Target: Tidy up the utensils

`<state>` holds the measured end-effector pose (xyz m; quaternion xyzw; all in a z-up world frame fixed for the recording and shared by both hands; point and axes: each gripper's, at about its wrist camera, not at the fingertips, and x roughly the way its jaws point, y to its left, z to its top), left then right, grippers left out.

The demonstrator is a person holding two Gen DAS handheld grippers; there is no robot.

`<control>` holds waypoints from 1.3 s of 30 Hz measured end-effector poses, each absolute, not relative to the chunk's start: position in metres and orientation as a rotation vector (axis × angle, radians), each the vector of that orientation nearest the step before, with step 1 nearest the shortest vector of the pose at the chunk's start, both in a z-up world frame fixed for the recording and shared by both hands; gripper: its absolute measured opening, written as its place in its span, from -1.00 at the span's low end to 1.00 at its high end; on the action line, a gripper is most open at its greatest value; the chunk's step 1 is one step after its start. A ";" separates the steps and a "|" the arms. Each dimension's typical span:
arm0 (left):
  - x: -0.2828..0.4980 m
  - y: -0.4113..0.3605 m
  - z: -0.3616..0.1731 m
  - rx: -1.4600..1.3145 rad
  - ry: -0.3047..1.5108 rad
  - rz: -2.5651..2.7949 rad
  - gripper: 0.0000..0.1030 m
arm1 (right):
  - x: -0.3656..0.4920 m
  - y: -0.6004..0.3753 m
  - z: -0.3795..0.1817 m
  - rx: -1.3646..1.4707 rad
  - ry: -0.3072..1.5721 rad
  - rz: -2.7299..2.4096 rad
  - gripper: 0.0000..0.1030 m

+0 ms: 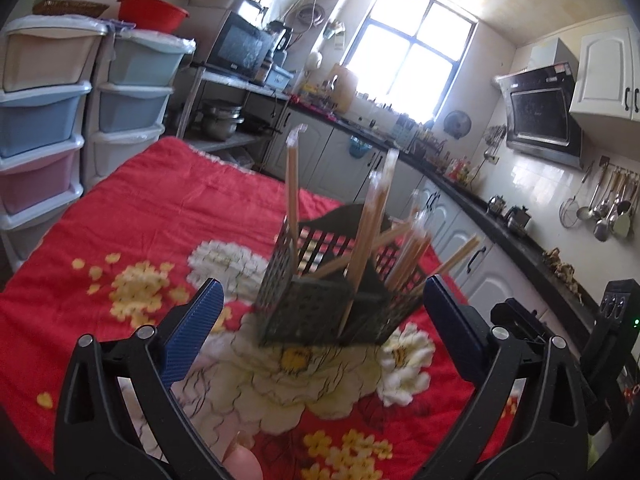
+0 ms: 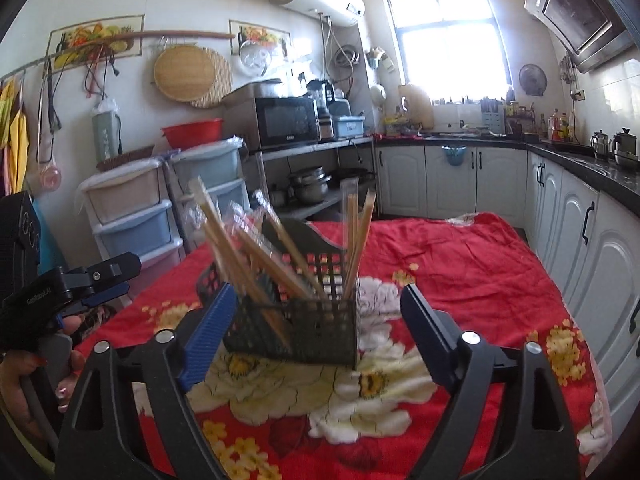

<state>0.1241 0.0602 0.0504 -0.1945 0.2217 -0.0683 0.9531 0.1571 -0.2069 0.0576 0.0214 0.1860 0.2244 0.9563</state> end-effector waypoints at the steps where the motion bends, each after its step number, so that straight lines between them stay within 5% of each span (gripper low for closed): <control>1: 0.122 0.059 0.048 -0.389 0.459 -0.137 0.79 | 0.156 -0.206 0.055 0.040 0.387 0.457 0.66; 18: 0.091 0.037 0.001 -0.301 0.483 -0.090 0.79 | 0.130 -0.198 0.000 -0.019 0.515 0.438 0.84; 39: 0.059 0.023 0.001 -0.230 0.287 -0.036 0.79 | 0.083 -0.220 0.010 -0.009 0.130 0.299 0.87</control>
